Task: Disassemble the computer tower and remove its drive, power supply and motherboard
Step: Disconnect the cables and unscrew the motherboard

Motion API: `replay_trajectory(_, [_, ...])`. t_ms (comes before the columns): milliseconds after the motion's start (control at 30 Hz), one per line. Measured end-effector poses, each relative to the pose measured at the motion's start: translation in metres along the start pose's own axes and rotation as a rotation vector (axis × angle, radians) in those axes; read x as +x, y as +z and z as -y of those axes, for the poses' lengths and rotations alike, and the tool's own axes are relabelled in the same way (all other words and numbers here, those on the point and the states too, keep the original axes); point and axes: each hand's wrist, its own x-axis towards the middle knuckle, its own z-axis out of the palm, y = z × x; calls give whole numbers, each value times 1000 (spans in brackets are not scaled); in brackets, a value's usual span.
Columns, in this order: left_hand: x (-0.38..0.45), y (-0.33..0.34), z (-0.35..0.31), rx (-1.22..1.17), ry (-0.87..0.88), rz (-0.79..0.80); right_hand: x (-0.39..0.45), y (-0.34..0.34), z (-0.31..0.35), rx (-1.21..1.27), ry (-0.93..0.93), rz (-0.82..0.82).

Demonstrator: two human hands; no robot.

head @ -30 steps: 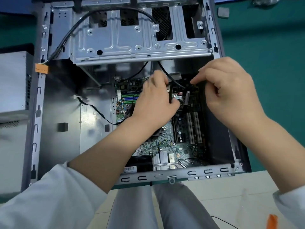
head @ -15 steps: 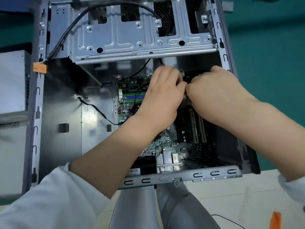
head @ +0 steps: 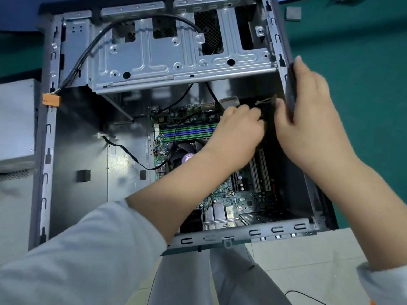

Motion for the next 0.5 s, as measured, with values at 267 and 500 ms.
replay_trajectory(267, [36, 11, -12, 166, -241, 6, 1, -2, 1, -30, 73, 63])
replay_trajectory(500, [29, 29, -20, 228, -152, -55, 1, -1, -1, -33, 65, 51])
